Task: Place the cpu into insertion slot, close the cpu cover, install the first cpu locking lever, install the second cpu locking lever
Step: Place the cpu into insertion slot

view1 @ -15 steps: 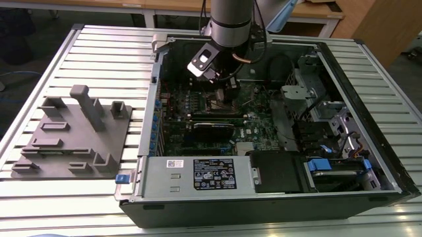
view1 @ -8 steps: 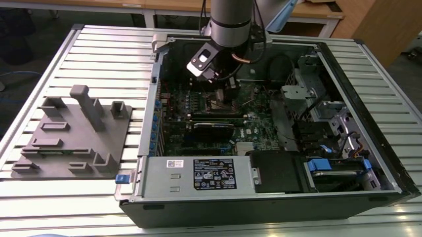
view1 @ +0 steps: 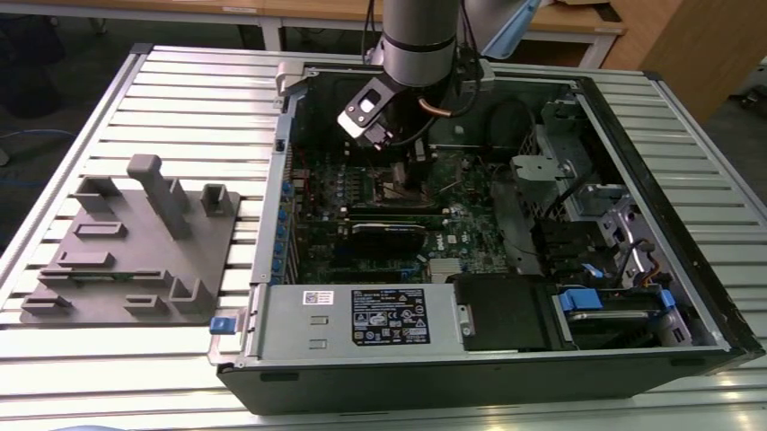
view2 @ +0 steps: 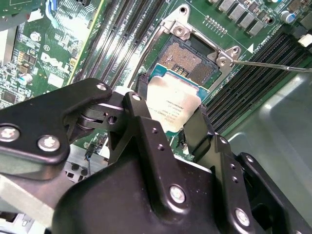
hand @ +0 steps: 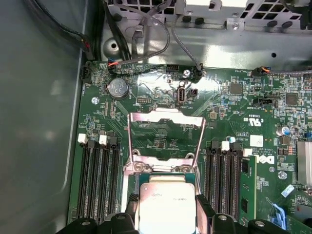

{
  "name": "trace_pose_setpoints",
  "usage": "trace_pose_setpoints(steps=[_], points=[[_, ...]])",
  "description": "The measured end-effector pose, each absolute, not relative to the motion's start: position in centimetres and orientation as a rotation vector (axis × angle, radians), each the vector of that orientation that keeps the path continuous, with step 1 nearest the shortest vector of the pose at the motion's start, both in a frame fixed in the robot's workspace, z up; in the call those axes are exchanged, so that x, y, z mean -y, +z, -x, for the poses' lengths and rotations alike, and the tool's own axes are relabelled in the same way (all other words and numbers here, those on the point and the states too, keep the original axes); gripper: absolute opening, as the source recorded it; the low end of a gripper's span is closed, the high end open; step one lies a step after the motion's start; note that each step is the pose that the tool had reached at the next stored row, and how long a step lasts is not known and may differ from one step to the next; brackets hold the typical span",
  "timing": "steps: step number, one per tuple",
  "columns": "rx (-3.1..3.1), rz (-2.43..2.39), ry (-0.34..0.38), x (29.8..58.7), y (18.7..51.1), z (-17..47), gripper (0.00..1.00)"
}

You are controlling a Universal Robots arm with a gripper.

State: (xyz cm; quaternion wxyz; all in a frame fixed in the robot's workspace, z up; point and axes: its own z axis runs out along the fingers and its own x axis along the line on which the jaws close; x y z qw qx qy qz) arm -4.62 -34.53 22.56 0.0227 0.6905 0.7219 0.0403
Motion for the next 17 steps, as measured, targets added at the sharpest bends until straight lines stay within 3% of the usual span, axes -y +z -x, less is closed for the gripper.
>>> trace_pose_setpoints(steps=[17], points=[[-2.235, -2.139, 0.125, 34.53, 23.08, 4.62, 0.54]])
